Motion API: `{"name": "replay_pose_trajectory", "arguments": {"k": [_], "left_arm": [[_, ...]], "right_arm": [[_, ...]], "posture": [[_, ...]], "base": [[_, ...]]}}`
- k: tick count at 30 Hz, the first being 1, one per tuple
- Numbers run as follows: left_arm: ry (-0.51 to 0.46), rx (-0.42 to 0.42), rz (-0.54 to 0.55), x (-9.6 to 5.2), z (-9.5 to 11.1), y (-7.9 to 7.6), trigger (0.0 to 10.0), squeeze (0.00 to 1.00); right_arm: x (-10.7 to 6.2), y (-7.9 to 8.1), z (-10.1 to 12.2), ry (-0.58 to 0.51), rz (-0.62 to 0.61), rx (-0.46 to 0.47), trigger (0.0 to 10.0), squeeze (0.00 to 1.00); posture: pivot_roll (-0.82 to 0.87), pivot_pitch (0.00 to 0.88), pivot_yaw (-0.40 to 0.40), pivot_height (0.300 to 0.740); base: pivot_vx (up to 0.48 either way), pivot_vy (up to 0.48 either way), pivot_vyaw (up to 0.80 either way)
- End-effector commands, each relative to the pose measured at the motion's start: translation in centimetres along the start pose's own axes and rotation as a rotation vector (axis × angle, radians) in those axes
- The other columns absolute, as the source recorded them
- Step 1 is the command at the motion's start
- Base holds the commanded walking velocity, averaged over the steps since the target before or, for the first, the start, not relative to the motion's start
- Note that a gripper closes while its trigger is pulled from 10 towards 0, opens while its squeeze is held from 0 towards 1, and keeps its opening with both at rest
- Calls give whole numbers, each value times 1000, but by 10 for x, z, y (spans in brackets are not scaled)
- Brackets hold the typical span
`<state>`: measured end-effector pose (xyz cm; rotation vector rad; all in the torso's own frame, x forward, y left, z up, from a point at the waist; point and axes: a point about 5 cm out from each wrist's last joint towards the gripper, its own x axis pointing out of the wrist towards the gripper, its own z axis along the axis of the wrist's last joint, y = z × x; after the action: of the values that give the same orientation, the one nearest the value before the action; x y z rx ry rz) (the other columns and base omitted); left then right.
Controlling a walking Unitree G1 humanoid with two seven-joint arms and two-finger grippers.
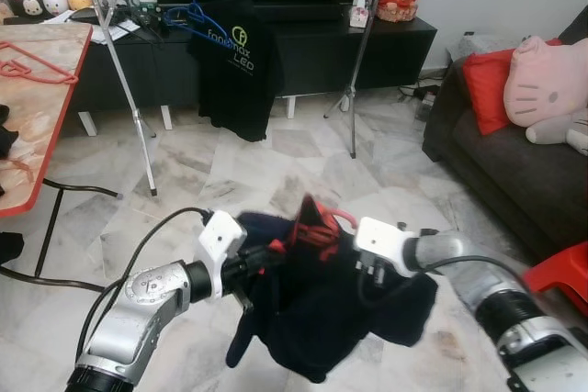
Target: Hang hanger
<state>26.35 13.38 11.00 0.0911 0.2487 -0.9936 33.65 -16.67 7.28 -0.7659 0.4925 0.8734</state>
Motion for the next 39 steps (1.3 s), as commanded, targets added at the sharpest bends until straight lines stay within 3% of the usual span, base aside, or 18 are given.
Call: {"name": "replay_pose_trajectory", "arguments": {"k": [1,2,8,10,12,13,14,18,24,25,29,34,36,39], "left_arm": [[-26,15,-64,2,9,-9,0,0],[-26,15,-64,2,9,-9,0,0],[69,49,-190,8,-1,-27,0,0],[76,55,-197,9,-2,-28,0,0],[84,78,-153,19,-4,-29,0,0],[87,86,-140,21,-4,-28,2078,0],[103,102,-112,27,-6,-28,10000,0],[145,136,-98,36,-12,-31,10000,0],[159,131,-157,38,-16,-40,10000,0],[185,162,-140,40,-19,-39,10000,0],[224,191,22,41,-24,-19,10000,0],[245,214,267,33,-25,11,10000,0],[243,208,336,29,-24,20,10000,0],[249,234,343,27,-24,22,10000,0]], "right_arm": [[1,-4,3,-9,-36,29,0,0],[1,-4,3,-9,-36,29,0,0],[25,10,32,-145,-88,234,0,0],[26,11,35,-158,-94,261,0,0],[33,19,49,-237,-62,339,0,0],[34,20,51,-249,-55,354,0,0],[35,23,56,-271,-40,355,0,0],[35,25,59,-294,-34,319,0,0],[34,24,57,-291,-50,332,0,0],[34,23,57,-294,-53,338,0,0],[32,23,59,-320,-34,343,0,0],[26,22,44,-275,-17,306,0,0],[23,20,39,-261,-29,302,0,0],[20,16,35,-249,-41,303,0,0]], "posture": [[-31,0,-91,740],[-31,0,-91,740],[-16,0,-79,740],[-16,0,-79,740],[-12,0,-70,740],[-12,0,-70,740],[-9,0,-68,740],[-9,0,-61,740],[-5,0,-52,740],[-1,0,-49,740],[-3,0,-45,740],[-6,0,-45,740],[-7,0,-46,740],[-5,0,-50,740]], "base": [[0,0,0],[0,0,0],[0,0,0],[0,0,0],[0,0,0],[0,0,0],[0,0,0],[0,0,0],[0,0,0],[0,0,0],[0,0,0],[0,0,0],[0,0,0],[0,0,0]]}}
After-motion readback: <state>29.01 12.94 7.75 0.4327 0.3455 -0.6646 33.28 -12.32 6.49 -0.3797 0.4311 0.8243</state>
